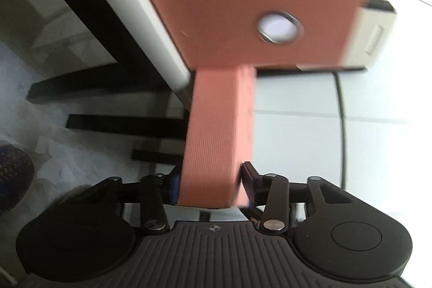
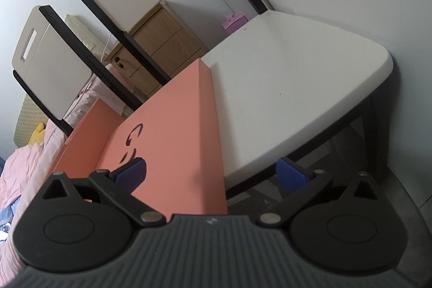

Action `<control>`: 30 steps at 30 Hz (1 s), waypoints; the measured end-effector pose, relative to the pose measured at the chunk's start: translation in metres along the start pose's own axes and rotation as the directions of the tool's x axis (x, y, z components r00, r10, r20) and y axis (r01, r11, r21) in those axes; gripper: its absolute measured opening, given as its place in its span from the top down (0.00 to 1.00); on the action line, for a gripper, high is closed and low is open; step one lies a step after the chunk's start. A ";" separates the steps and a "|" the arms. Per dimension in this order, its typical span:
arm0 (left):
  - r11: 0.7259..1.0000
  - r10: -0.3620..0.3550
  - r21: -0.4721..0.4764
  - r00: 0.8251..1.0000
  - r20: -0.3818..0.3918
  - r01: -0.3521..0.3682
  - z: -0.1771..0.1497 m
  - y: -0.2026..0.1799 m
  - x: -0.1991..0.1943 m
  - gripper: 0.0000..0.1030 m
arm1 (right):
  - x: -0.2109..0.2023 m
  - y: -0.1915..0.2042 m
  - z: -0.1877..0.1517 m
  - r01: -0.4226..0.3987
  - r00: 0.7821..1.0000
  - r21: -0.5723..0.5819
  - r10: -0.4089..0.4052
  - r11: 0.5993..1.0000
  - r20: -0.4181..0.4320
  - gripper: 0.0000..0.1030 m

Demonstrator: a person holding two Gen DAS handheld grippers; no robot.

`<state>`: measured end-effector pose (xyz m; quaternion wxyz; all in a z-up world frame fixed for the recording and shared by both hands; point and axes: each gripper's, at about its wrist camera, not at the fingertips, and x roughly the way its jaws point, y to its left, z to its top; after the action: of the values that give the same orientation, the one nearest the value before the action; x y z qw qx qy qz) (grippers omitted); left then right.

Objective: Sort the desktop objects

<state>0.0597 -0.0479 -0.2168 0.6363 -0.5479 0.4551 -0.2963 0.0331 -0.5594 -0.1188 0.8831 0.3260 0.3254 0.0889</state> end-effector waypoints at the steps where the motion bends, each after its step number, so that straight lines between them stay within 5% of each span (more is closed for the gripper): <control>1: 1.000 -0.003 0.007 1.000 -0.008 0.003 -0.006 0.000 -0.003 0.56 | 0.001 -0.002 0.000 -0.008 1.000 -0.002 0.008 1.000 -0.012 0.00; 8: 0.999 -0.020 0.036 0.997 -0.068 0.022 -0.025 0.011 -0.021 0.56 | 0.020 -0.015 -0.004 -0.146 0.983 0.030 0.148 0.989 -0.105 0.00; 13: 0.998 -0.022 0.060 0.996 -0.087 0.028 -0.027 0.012 -0.026 0.56 | 0.038 -0.017 -0.005 -0.250 0.940 0.068 0.259 0.966 -0.221 0.00; 15: 0.997 -0.020 0.069 0.995 -0.098 0.027 -0.028 0.011 -0.026 0.56 | 0.040 -0.016 -0.006 -0.275 0.929 0.077 0.285 0.958 -0.236 0.06; 16: 0.997 -0.022 0.073 0.995 -0.101 0.029 -0.028 0.011 -0.026 0.55 | 0.039 -0.014 -0.007 -0.284 0.926 0.080 0.295 0.955 -0.236 0.19; 19: 0.995 -0.041 0.084 0.994 -0.099 0.049 -0.027 0.006 -0.028 0.55 | 0.031 -0.004 -0.006 -0.261 0.936 0.067 0.270 0.963 -0.226 0.35; 30: 0.959 -0.188 0.203 0.979 -0.075 0.200 -0.032 -0.041 -0.048 0.51 | -0.039 0.043 0.006 -0.234 0.968 0.007 0.234 0.972 -0.087 0.37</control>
<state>0.0163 -0.0284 -0.1643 0.6458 -0.5114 0.3826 -0.4184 0.0087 -0.5436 -0.0679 0.8521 0.3563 0.3226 0.2071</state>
